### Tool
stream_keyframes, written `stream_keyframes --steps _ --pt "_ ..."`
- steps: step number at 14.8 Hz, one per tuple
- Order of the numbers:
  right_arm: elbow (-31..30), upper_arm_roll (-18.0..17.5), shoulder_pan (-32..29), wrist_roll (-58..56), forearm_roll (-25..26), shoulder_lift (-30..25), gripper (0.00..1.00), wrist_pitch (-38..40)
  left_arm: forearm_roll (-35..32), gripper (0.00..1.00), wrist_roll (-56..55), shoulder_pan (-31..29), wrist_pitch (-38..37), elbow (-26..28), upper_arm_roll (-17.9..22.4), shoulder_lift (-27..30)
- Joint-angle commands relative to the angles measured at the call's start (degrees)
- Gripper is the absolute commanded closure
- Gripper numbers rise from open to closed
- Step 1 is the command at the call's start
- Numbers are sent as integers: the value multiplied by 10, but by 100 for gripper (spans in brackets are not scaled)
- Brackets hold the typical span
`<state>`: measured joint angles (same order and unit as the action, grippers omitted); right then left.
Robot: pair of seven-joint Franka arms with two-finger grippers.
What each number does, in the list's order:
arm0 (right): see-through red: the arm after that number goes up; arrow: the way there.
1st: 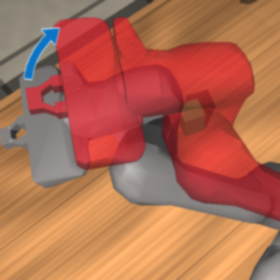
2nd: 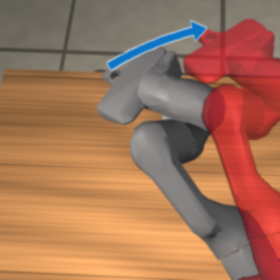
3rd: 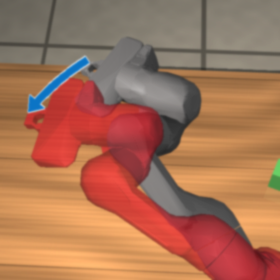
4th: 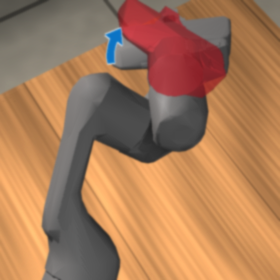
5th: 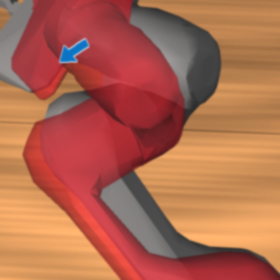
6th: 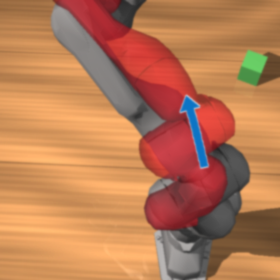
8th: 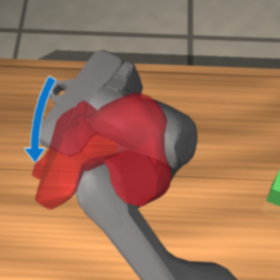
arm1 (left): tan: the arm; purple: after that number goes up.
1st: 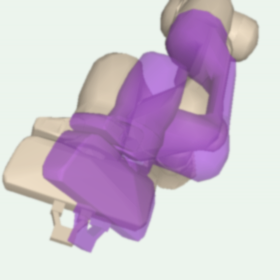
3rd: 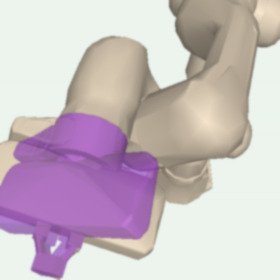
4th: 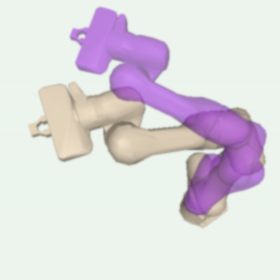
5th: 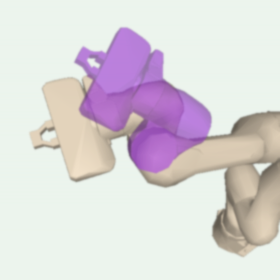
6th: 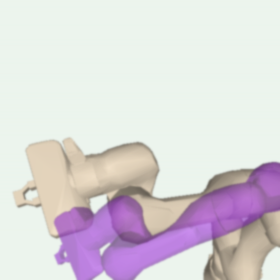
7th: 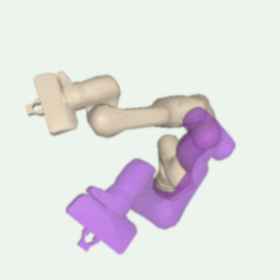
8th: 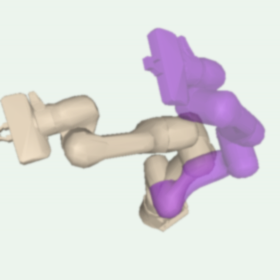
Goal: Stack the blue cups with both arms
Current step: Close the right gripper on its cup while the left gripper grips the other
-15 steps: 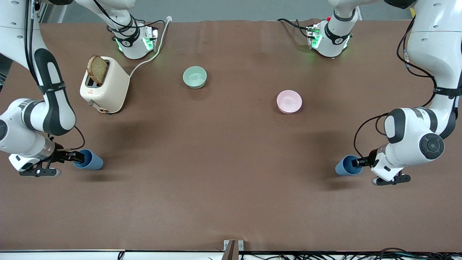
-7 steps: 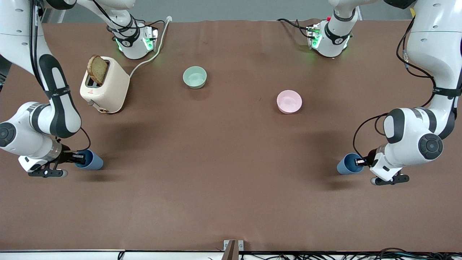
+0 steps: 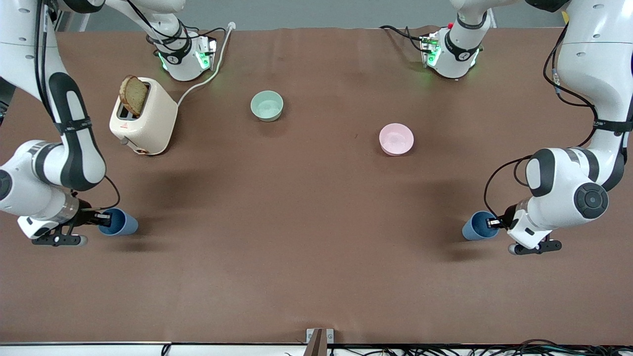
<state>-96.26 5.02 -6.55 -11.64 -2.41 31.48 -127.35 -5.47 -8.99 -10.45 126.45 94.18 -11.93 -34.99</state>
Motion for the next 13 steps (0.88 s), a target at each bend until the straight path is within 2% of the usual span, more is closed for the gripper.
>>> stream_keyframes --steps 1,7,11,13 --pt "68 -3 3 7 -10 -12 99 93 -11 100 2 -2 -9 -25 -2 1" --pt "81 -5 33 83 -13 -62 99 126 -9 100 -5 -5 -30 -22 -4 20" --pt "82 -15 50 135 -13 -87 99 142 -2 100 -11 0 -78 -24 -9 57" --pt "82 -31 50 166 -13 -106 99 143 -2 100 -42 3 -116 -23 -40 76"
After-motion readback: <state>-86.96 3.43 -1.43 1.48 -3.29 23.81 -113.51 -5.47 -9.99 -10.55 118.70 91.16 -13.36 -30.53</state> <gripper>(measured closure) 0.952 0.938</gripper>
